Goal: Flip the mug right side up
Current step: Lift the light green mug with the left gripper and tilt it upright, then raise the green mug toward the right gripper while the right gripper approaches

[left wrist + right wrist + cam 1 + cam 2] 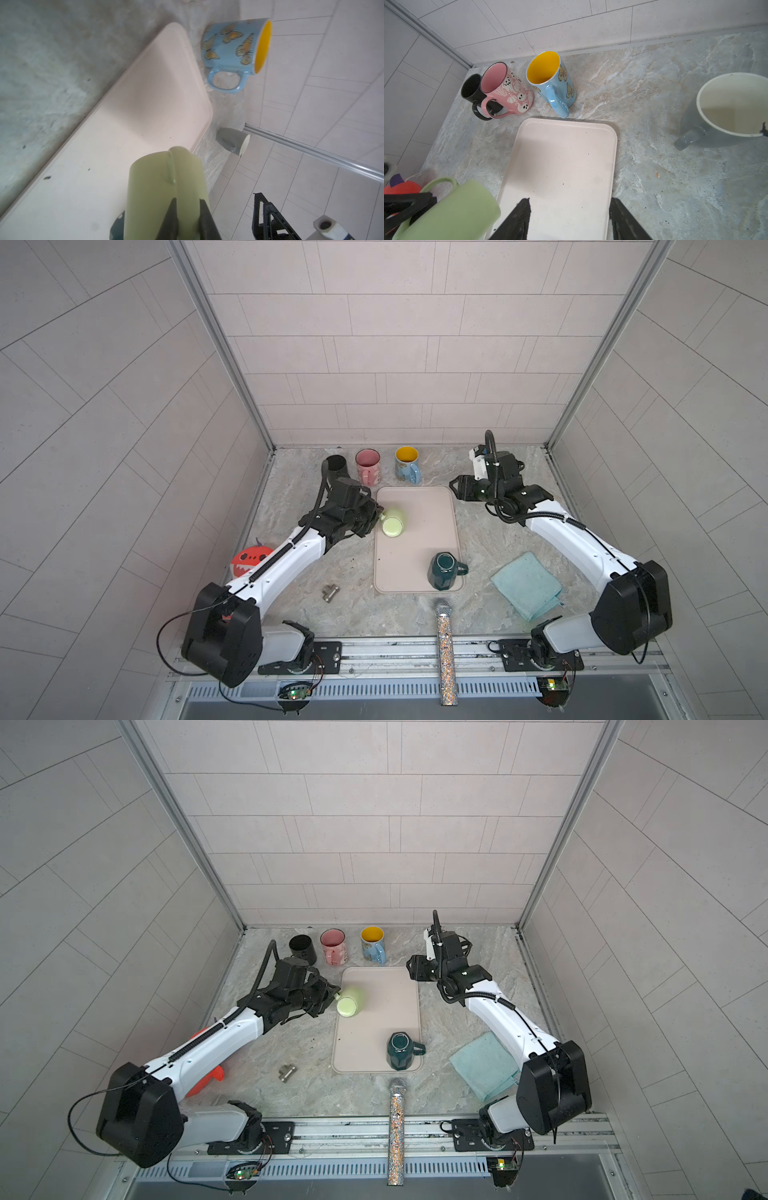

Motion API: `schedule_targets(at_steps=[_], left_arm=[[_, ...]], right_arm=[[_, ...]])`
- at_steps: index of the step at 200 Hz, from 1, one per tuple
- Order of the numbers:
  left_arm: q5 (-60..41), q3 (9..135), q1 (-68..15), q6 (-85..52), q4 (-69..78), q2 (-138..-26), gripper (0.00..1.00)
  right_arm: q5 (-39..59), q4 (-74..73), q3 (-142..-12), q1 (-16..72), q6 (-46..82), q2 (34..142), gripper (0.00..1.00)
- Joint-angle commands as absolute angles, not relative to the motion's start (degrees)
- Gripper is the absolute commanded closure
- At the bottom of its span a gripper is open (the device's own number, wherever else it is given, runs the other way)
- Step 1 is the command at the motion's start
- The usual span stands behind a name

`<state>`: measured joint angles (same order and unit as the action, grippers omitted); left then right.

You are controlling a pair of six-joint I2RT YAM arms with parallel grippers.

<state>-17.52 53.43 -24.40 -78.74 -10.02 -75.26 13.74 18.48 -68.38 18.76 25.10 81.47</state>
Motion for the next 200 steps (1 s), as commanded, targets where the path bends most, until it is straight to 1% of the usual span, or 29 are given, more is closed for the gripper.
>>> schedule_targets(at_steps=[1, 31, 65, 87, 109, 134, 156, 178, 200], left_arm=[[-19.04, 57.79, -24.42, -62.35, 2.01, -74.71, 1.0], [-18.34, 60.39, -24.62, -48.8, 2.07, -74.33, 1.0], [-16.95, 56.46, -25.47, -34.98, 10.26, -70.2, 1.0], [-14.91, 54.44, -28.01, -27.05, 12.87, -67.74, 1.0], [-11.27, 51.4, -30.66, -23.76, 18.71, -66.61, 1.0], [-13.23, 51.18, -31.47, -22.3, 20.45, -67.05, 1.0], [-14.81, 51.71, -33.76, -16.22, 19.82, -67.13, 1.0], [-10.49, 50.55, -37.21, -7.59, 19.54, -66.33, 1.0], [-4.74, 49.65, -41.46, 1.82, 19.55, -66.79, 1.0]], right_arm=[[16.62, 19.82, -70.54, 18.37, 24.2, 79.24, 0.38], [19.7, 20.95, -72.6, 18.37, 24.17, 78.5, 0.39], [21.65, 21.71, -74.39, 18.5, 24.42, 77.87, 0.4], [22.02, 21.48, -75.18, 19.13, 24.96, 77.58, 0.4], [21.8, 21.63, -76.35, 19.99, 25.05, 78.07, 0.41], [21.83, 21.24, -76.73, 20.52, 25.23, 78.39, 0.41], [22.5, 20.4, -76.73, 20.74, 24.73, 77.96, 0.42], [22.18, 20.93, -77.34, 20.79, 23.74, 77.38, 0.42], [23.99, 18.0, -76.59, 21.12, 24.93, 76.06, 0.46]])
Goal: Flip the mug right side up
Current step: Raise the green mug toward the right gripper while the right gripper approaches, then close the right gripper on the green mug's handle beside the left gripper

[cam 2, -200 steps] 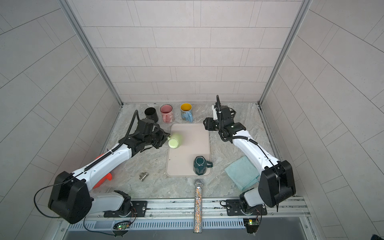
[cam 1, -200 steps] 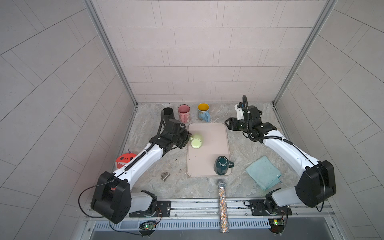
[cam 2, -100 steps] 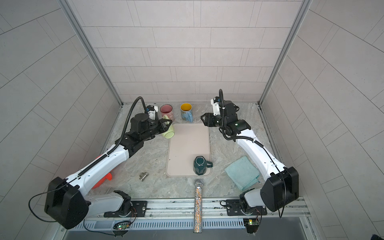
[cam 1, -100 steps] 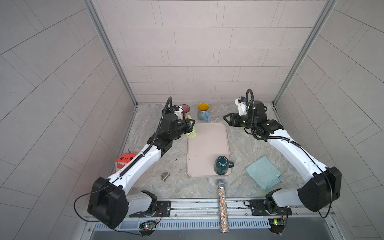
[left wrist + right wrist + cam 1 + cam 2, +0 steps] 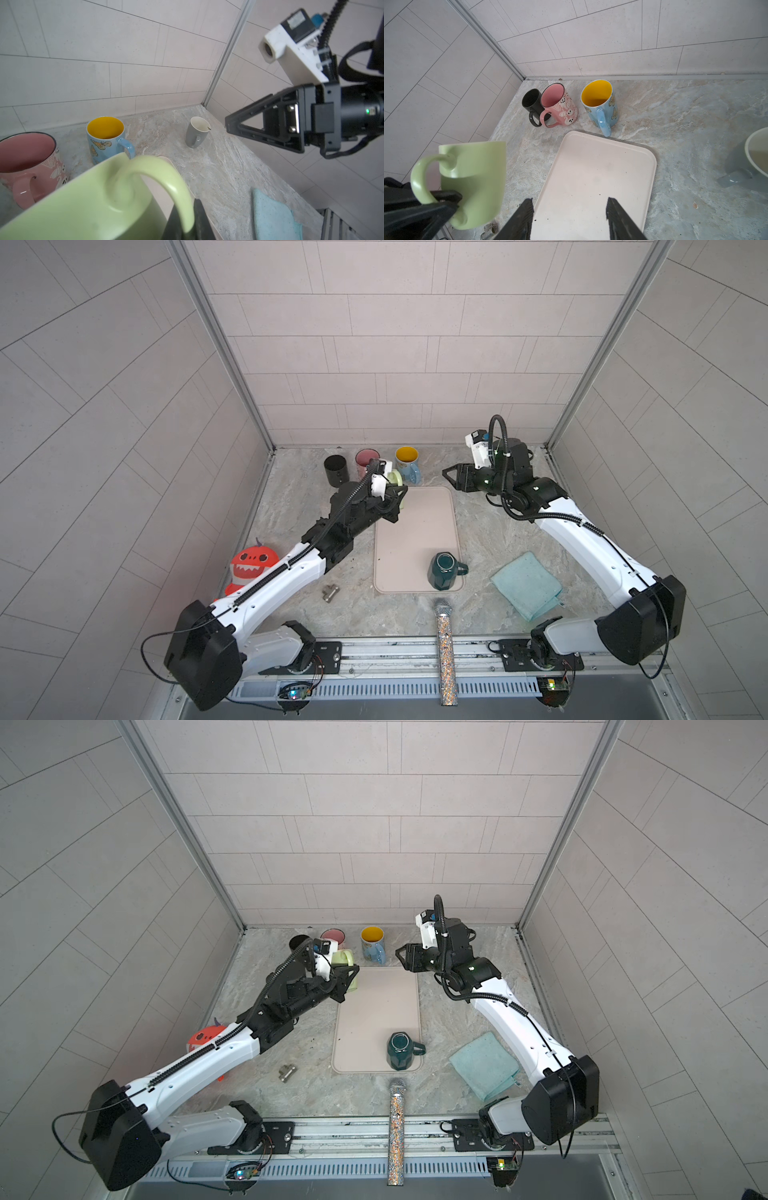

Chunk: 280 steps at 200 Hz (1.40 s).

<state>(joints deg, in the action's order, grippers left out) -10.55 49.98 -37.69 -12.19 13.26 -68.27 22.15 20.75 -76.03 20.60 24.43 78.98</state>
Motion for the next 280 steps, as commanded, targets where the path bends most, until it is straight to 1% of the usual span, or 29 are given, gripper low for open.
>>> schedule_targets(at_steps=[1, 25, 41, 67, 102, 132, 149, 177, 251, 280], left_arm=[[-4.48, 49.61, -41.6, 2.18, 19.7, -66.88, 1.0], [1.04, 48.06, -45.53, 7.8, 24.73, -68.84, 1.0], [7.46, 48.04, -48.12, 12.05, 26.53, -70.88, 1.0], [16.53, 46.33, -50.78, 16.06, 37.08, -73.85, 1.0], [20.6, 46.73, -51.68, 18.02, 44.67, -76.9, 1.0], [20.25, 47.78, -51.77, 18.55, 46.35, -77.53, 1.0], [18.15, 48.65, -51.7, 17.8, 45.08, -77.09, 1.0], [14.74, 49.2, -51.68, 15.04, 43.04, -75.42, 1.0], [9.75, 50.36, -51.59, 11.2, 38.68, -71.94, 1.0], [8.76, 50.89, -51.6, 10.55, 38.01, -71.72, 1.0]], right_arm=[[24.08, 17.75, -76.48, 21.15, 25.03, 76.0, 0.46], [25.66, 12.43, -74.46, 22.61, 26.81, 74.57, 0.48], [26.31, 11.4, -74.53, 23.07, 27.4, 74.52, 0.51], [30.44, 9.8, -74.47, 23.67, 29.0, 74.83, 0.55], [34.97, 10.96, -74.93, 24.74, 27.7, 75.58, 0.55], [36.81, 13.6, -75.47, 26.15, 24.8, 75.64, 0.54], [36.93, 15.0, -75.5, 27.22, 23.17, 75.62, 0.51], [36.39, 15.46, -75.15, 28.64, 21.93, 75.62, 0.5], [30.69, 13.98, -73.83, 29.52, 21.15, 75.9, 0.51], [30.56, 12.29, -73.57, 29.53, 21.6, 76.17, 0.51]])
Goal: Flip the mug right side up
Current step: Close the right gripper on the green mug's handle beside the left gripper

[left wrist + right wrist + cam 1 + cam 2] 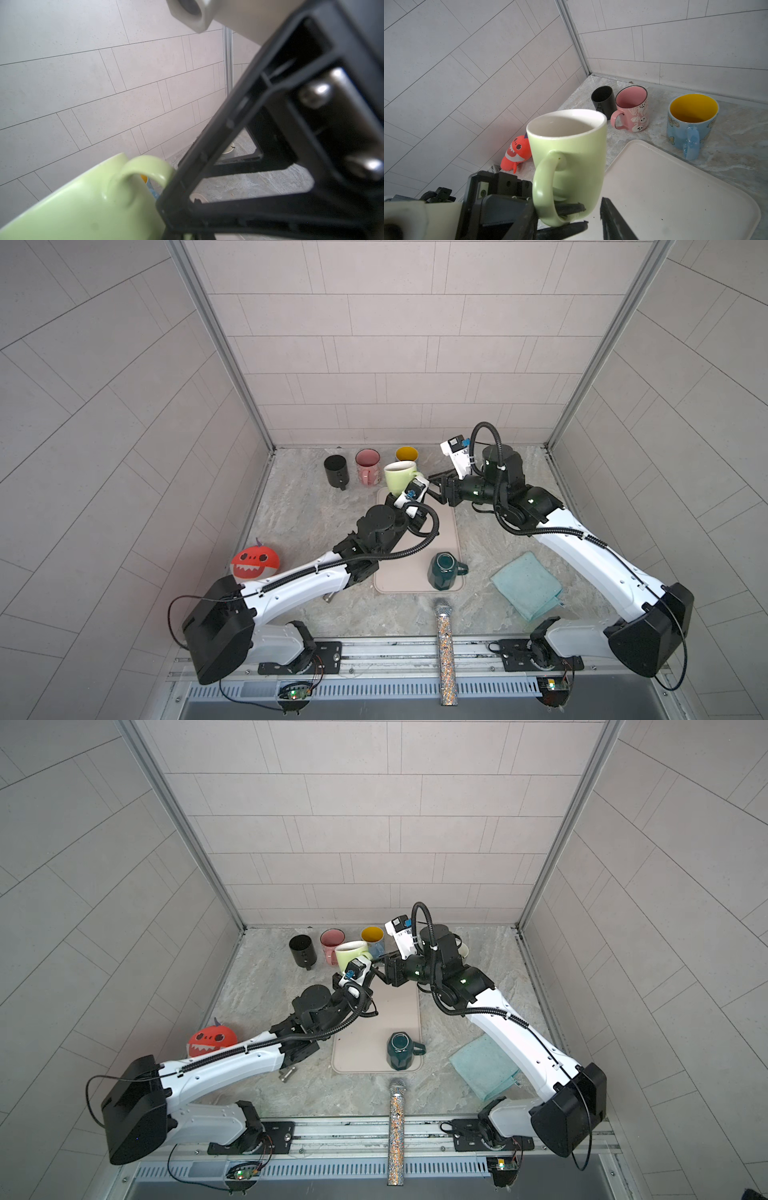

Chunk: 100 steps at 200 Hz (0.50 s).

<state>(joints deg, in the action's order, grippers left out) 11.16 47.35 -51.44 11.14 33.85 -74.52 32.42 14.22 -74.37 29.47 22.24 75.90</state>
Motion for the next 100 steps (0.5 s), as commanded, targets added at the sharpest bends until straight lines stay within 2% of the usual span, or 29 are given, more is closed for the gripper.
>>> schedule_targets(at_steps=[1, 100], left_arm=[[8.73, 50.93, -51.59, 10.51, 37.94, -71.76, 1.0], [8.0, 50.98, -51.59, 9.49, 37.71, -71.73, 1.0]], right_arm=[[30.57, 12.21, -73.56, 29.53, 21.61, 76.23, 0.51], [31.22, 10.26, -74.44, 29.75, 22.59, 77.96, 0.57]])
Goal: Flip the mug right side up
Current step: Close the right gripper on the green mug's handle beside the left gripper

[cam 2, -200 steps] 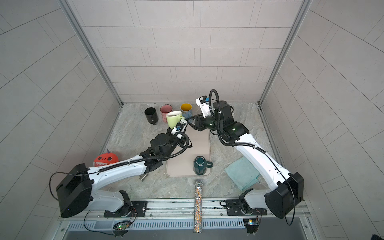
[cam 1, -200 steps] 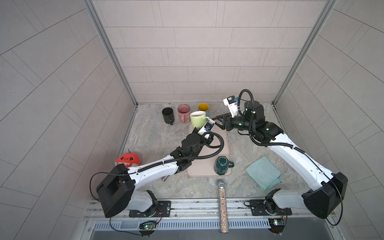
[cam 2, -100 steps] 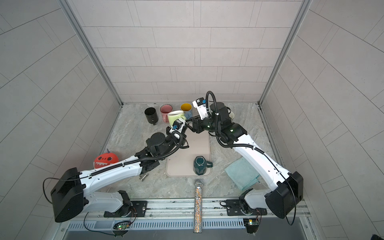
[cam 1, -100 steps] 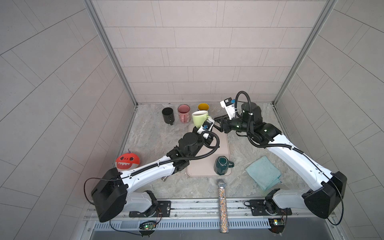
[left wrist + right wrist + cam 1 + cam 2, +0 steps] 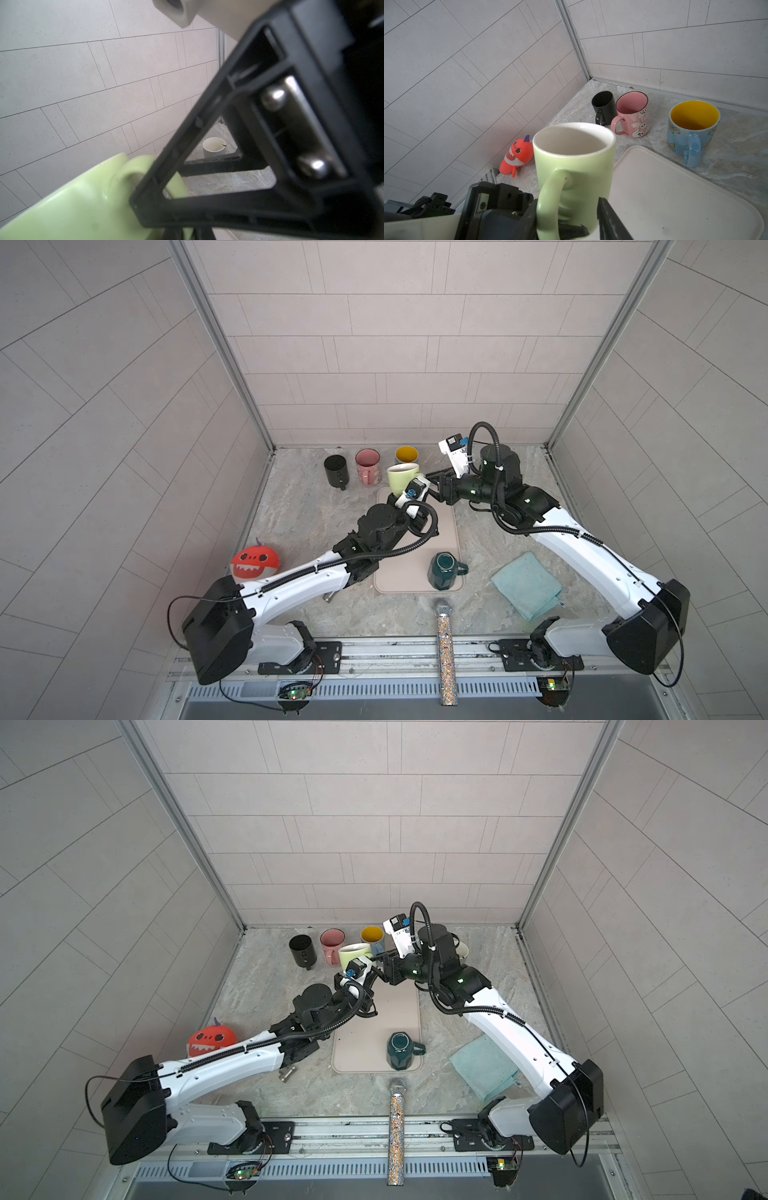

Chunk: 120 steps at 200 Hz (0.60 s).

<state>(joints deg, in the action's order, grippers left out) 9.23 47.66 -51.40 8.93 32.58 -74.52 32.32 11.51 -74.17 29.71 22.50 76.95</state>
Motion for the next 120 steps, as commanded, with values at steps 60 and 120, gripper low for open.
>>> schedule_targets(at_steps=[60, 120], left_arm=[[8.09, 50.96, -51.59, 9.67, 37.77, -71.37, 1.0], [8.52, 50.74, -51.61, 10.27, 37.62, -70.85, 1.0]], right_arm=[[31.55, 10.37, -75.32, 30.4, 22.59, 79.28, 0.61], [30.7, 11.41, -75.58, 30.59, 22.33, 79.8, 0.95]])
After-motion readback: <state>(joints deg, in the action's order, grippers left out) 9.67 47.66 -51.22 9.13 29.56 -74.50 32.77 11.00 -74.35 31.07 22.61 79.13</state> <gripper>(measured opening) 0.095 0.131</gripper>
